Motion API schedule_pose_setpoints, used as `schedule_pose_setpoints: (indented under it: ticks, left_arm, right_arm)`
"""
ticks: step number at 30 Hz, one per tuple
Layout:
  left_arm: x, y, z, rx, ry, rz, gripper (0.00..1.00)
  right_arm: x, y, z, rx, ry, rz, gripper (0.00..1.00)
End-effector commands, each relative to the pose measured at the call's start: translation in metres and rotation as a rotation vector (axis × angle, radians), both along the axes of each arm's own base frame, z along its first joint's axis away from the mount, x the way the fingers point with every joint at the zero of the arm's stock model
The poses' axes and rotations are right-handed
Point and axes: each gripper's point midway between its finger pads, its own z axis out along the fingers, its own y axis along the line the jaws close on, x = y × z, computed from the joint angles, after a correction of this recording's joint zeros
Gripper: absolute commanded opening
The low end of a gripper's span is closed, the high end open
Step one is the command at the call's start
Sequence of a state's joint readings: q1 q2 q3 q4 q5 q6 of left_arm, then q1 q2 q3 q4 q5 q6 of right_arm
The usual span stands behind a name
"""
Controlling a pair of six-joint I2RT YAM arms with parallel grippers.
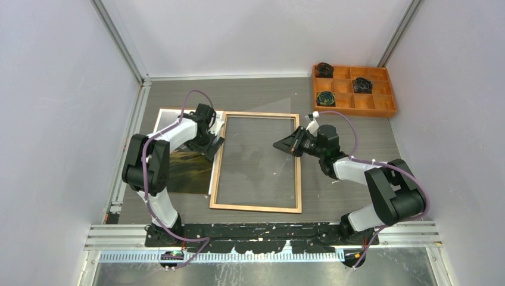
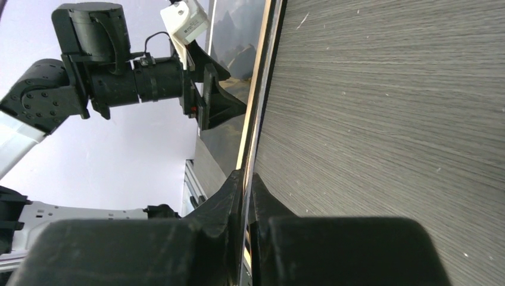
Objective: Put the photo into the frame
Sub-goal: Move the photo frame to the center of the board.
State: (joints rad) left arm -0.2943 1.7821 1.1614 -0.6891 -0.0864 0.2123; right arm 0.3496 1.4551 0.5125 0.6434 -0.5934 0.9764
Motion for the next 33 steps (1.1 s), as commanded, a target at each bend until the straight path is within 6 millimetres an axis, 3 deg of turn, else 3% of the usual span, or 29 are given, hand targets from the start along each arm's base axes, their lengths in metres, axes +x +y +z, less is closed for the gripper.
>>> schedule_pose_setpoints:
  ticks: [1,14,21,33]
  left_arm:
    - [-0.001,-0.011,-0.009,-0.017,0.006,-0.004,0.87]
    - [-0.007,-0.025,-0.002,-0.071,0.019,-0.023,0.87]
    - [-0.006,-0.025,0.0,-0.073,0.014,-0.026,0.87]
    - [-0.006,-0.023,-0.001,-0.064,0.007,-0.03,0.87]
  right_arm:
    - [0.004,0.009,0.015,0.068,-0.062,-0.013,0.12]
    - [0.009,-0.005,-0.017,-0.08,-0.036,-0.072,0.15]
    - [0.014,-0.014,-0.028,-0.19,-0.006,-0.099,0.41]
    - [0.015,-0.022,-0.04,-0.289,0.016,-0.105,0.61]
